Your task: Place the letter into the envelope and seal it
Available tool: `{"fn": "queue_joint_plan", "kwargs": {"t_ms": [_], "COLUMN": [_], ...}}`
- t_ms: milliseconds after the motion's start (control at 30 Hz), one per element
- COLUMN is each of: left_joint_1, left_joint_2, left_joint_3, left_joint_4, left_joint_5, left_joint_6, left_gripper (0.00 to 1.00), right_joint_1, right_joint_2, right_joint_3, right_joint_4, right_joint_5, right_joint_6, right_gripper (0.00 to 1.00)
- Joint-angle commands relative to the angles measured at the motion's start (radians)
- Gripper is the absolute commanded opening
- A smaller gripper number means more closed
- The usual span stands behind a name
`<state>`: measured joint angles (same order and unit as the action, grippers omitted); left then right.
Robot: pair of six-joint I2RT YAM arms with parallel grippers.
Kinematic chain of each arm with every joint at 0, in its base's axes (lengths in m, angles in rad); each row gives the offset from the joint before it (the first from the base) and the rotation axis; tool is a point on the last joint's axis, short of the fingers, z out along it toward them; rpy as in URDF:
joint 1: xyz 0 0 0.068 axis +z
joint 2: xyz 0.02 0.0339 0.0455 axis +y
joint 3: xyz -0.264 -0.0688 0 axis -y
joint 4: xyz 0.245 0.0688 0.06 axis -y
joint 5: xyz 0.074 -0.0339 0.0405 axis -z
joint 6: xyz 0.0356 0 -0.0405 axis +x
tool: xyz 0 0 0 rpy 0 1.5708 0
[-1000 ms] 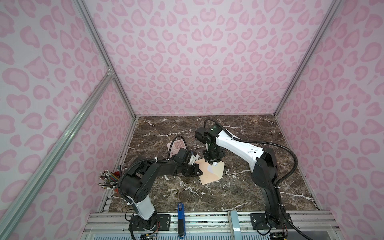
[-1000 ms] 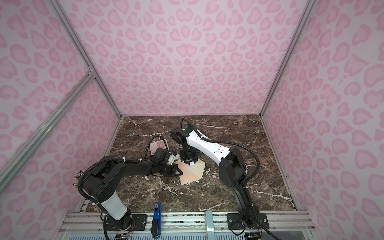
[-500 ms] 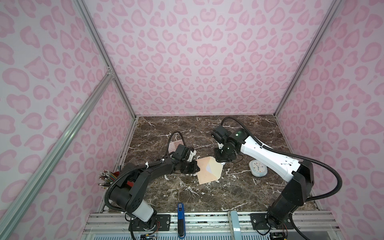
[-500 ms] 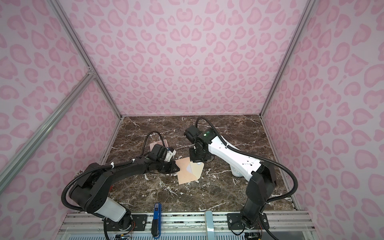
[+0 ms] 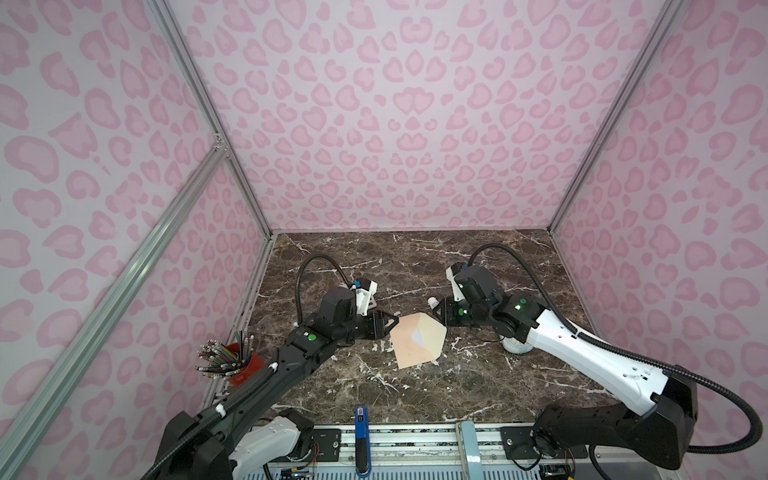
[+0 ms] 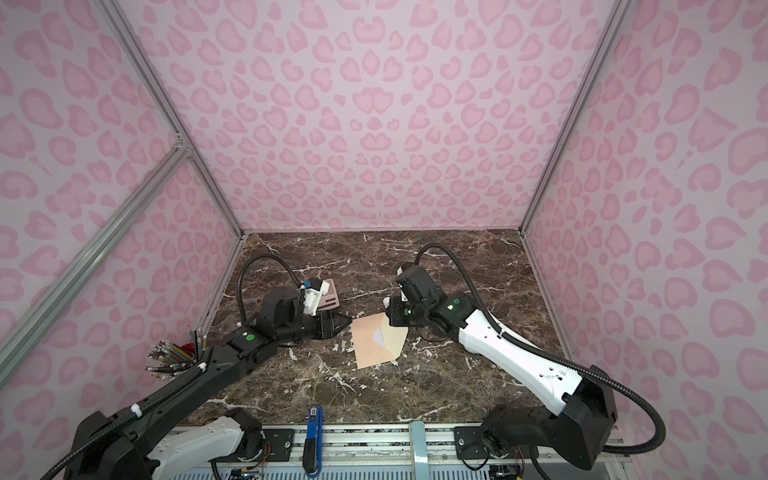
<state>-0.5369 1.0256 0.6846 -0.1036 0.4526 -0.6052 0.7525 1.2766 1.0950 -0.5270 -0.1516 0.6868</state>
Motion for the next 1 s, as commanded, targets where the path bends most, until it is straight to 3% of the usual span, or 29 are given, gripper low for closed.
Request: {"fn": "queue_joint_plan", "kwargs": {"t_ms": [0,133,267,433,700,967], "left_joint_1": [-0.003,-0.005,-0.008,-0.024,-0.075,-0.101], "left_joint_2": [-0.08,-0.152,-0.187,-0.181,-0.098,-0.036], "left_joint_3": [-0.032,-0.076,-0.116,-0.105,-0.058,-0.014], "left_joint_4": [0.107,0.202,0.316,0.41,0.464,0.486], "left_joint_5": [-0.001,0.016,0.017,0.013,0.0,-0.006], "left_joint_6": [-0.062,-0.12,-0.172,-0.184,-0.176,-0.174], "left_gripper": [0.53,0.62,0.7,0.75,0.76,0.71], "right_joint_1": [0.004,0.057,0.15,0.188,0.227,0.237], "right_joint_2": [-0.053,-0.118,-0.16,-0.153,-0.134,-0.123], "right_joint_3": [-0.116,-0.263,-0.388,-0.456,-0.472,-0.465], "right_joint_4": [0.396,0.677,0.928,1.094,1.184,1.181], "right_joint_5": [-0.003,0.078,0.192,0.174,0.166,0.146], "right_joint_6": [0.03,-0.007,-0.141,-0.222,-0.291,-0.324], "right_gripper": [0.0,0.0,0.0,0.0,0.0,0.0]}}
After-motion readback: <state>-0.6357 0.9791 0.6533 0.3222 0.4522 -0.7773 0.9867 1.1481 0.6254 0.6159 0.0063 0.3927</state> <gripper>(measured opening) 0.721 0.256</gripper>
